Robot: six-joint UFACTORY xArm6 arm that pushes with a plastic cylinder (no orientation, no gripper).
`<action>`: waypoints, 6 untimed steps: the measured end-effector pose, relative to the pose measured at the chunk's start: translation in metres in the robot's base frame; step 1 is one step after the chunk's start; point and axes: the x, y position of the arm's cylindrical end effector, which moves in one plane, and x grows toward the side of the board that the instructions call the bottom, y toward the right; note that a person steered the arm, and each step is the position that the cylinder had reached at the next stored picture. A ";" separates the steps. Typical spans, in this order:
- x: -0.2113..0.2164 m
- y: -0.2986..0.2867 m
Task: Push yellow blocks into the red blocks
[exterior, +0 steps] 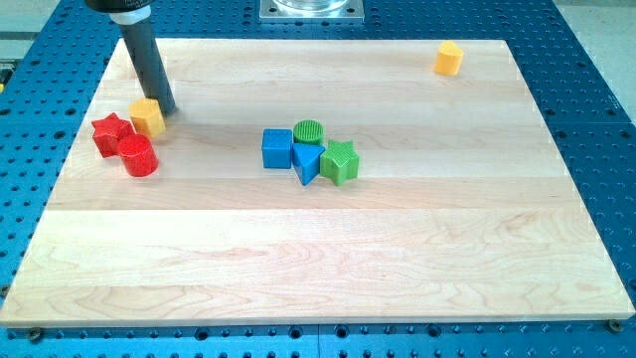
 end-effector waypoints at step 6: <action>-0.133 0.494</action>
